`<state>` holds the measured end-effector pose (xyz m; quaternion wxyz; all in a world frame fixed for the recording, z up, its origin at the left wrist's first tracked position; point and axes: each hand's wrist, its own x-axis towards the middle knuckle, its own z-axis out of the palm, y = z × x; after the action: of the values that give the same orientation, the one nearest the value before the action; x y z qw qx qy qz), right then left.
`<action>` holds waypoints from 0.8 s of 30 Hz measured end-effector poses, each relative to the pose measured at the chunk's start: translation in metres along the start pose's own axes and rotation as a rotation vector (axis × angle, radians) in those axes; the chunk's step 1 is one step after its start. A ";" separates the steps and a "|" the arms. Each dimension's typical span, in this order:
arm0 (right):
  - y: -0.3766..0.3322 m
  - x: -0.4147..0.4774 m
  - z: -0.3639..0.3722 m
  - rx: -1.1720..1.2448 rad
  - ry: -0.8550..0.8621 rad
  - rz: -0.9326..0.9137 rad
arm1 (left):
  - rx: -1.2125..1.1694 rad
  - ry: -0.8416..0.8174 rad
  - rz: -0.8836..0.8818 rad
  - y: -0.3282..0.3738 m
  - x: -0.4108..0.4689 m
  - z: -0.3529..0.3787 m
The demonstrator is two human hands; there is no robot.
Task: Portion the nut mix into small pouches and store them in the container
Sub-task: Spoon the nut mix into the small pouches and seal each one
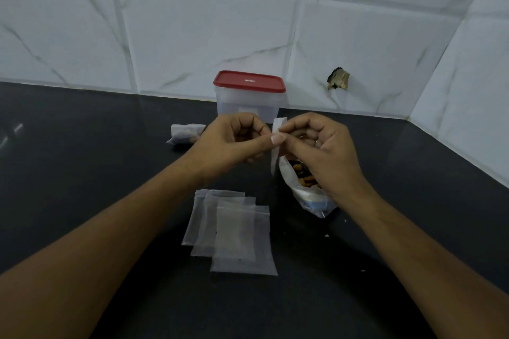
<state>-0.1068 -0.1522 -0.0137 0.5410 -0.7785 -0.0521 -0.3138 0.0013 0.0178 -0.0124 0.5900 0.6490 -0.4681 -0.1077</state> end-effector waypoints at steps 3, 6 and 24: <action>-0.001 -0.001 0.001 0.024 -0.033 0.002 | 0.014 0.030 0.008 -0.003 0.000 0.002; 0.000 -0.001 0.001 0.033 -0.053 0.021 | 0.052 0.046 0.015 -0.005 0.000 0.002; 0.005 0.001 0.004 -0.074 -0.016 -0.008 | 0.198 0.051 0.023 -0.006 0.002 0.000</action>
<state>-0.1026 -0.1508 -0.0182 0.5102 -0.8003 -0.0479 -0.3113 0.0049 0.0150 -0.0164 0.5356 0.7014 -0.4687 -0.0377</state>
